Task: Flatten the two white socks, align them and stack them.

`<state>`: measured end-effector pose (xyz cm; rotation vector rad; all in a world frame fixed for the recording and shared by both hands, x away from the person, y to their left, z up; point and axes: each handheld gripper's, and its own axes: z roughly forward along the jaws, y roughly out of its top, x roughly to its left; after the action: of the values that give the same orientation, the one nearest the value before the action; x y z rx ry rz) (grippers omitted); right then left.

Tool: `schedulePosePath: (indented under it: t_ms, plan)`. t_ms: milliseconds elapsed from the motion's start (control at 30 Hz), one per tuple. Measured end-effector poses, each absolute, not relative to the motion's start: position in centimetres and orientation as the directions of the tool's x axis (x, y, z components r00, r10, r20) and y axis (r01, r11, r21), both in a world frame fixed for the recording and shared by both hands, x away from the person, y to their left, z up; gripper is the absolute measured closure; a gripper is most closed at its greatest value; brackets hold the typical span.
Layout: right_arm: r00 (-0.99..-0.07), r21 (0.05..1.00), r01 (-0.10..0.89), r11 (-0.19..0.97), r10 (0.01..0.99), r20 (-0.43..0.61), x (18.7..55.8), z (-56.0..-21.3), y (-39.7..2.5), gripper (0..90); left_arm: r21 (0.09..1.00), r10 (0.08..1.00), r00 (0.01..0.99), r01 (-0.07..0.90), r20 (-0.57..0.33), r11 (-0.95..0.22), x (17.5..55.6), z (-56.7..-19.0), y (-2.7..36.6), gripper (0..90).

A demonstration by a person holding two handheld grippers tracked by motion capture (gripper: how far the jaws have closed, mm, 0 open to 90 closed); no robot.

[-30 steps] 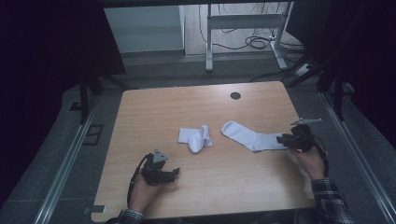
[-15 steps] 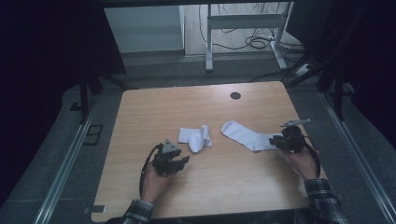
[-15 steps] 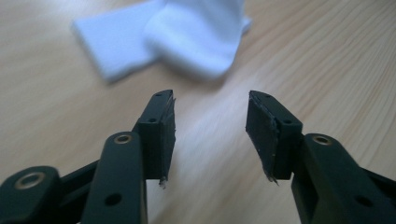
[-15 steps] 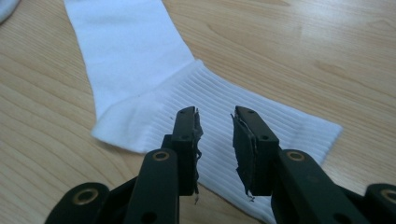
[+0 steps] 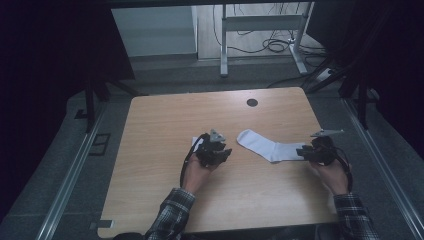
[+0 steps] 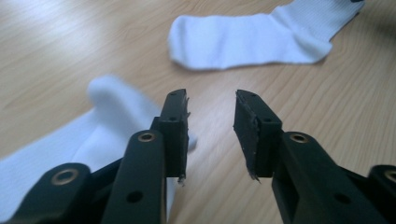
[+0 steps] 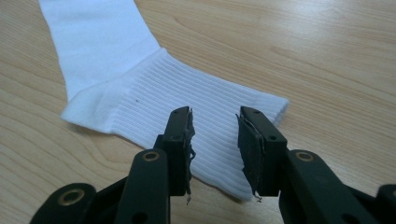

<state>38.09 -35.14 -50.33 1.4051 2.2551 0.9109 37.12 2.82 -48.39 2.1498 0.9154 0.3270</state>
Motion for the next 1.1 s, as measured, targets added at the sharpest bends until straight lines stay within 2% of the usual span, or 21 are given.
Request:
schedulePosePath:
  t_ms: [200, 400, 700, 900, 1000, 1100]
  plan:
    - [-0.444, 0.671, 0.673, 0.312, 0.896, 0.029, 38.0, -50.2, -36.0, 65.6, 0.712, 0.706, 0.707, 0.519, -0.046, -0.473, 39.9, -48.7, -0.7, 72.2]
    - [-0.421, 0.666, 0.685, 0.296, 0.906, 0.031, 38.0, -50.6, -37.1, 65.2, 0.708, 0.734, 0.679, 0.525, -0.013, -0.472, 42.5, -49.6, -2.4, 72.7]
    - [-0.415, 0.658, 0.691, 0.298, 0.910, 0.024, 38.3, -51.4, -37.2, 59.1, 0.675, 0.778, 0.628, 0.564, 0.025, -0.476, 44.9, -51.5, -3.6, 63.8]
    - [-0.425, 0.641, 0.698, 0.320, 0.905, 0.011, 38.4, -51.8, -36.8, 58.9, 0.643, 0.794, 0.607, 0.594, 0.037, -0.484, 45.5, -52.8, -3.9, 63.6]
    - [-0.433, 0.631, 0.704, 0.326, 0.901, 0.018, 38.5, -52.1, -36.7, 62.8, 0.647, 0.793, 0.609, 0.600, 0.013, -0.470, 45.5, -53.0, -3.8, 68.4]
    - [-0.438, 0.624, 0.712, 0.321, 0.898, 0.038, 38.4, -52.0, -36.4, 73.7, 0.644, 0.785, 0.619, 0.598, 0.008, -0.478, 45.3, -52.9, -3.9, 77.6]
